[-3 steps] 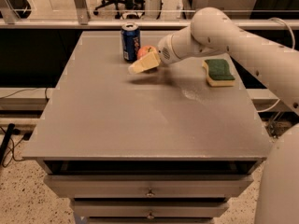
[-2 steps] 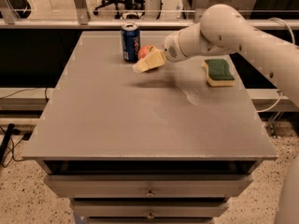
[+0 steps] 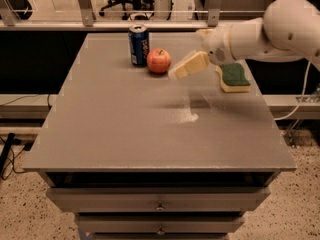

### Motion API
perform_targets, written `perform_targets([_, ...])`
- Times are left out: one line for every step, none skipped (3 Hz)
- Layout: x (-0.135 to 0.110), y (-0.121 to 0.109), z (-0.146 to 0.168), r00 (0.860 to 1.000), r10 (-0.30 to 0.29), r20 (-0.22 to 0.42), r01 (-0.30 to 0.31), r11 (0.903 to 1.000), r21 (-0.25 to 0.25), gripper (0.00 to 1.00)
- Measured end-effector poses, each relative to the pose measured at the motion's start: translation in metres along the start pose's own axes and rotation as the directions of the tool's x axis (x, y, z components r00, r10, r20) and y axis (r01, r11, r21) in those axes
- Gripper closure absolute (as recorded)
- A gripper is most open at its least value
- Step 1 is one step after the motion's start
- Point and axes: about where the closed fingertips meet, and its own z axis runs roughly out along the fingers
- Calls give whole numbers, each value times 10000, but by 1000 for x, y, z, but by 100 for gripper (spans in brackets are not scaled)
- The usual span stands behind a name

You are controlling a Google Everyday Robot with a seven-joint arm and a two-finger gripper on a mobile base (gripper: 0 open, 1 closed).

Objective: Move apple near pepsi can

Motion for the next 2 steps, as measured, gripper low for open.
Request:
perform_targets([10, 4, -54, 9962, -755, 445, 741, 9968, 312, 0])
perform_targets([19, -1, -73, 9945, -959, 414, 933, 9938, 605, 0])
